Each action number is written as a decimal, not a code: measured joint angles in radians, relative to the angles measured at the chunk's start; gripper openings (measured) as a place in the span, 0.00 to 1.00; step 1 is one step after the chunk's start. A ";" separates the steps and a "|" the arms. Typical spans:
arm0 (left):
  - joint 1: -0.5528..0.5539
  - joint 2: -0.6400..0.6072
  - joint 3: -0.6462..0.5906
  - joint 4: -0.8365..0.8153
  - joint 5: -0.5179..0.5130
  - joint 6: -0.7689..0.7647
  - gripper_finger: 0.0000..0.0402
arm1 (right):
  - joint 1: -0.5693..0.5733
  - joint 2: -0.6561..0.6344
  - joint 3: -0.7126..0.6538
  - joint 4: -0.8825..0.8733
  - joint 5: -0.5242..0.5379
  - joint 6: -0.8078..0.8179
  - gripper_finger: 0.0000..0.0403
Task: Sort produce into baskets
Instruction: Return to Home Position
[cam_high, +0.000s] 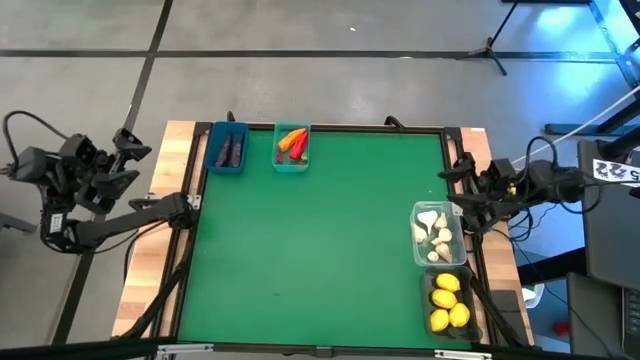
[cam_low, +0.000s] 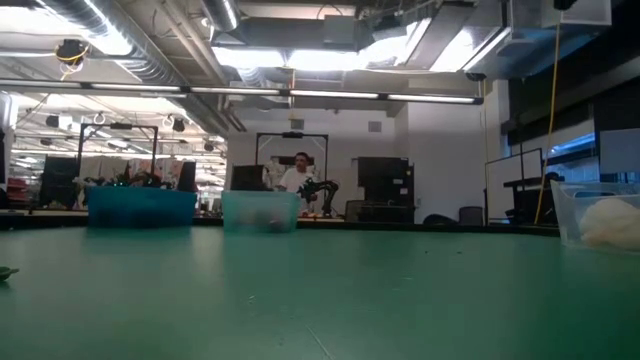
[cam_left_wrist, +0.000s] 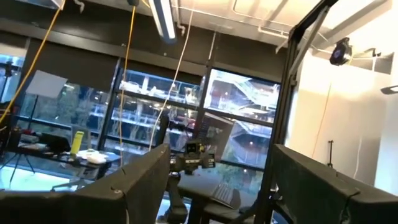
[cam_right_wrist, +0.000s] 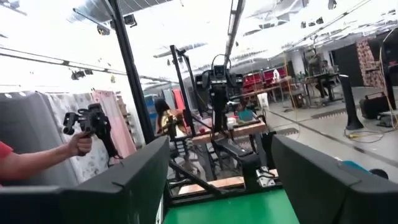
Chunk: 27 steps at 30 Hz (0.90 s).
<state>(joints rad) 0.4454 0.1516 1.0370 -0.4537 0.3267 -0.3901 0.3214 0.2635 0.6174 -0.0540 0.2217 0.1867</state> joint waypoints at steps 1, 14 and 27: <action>0.000 -0.013 0.000 -0.011 0.000 0.000 0.69 | 0.000 -0.018 -0.027 0.022 -0.001 0.000 0.70; 0.015 -0.140 0.040 -0.225 -0.021 0.017 0.69 | -0.001 -0.074 -0.196 0.125 0.005 0.079 0.70; 0.128 -0.144 -0.072 -0.338 0.053 0.108 0.69 | -0.001 -0.073 -0.444 0.442 -0.004 0.100 0.70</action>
<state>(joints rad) 0.5736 0.0074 0.9655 -0.7914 0.3795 -0.2820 0.3206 0.1909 0.1731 0.3879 0.2180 0.2868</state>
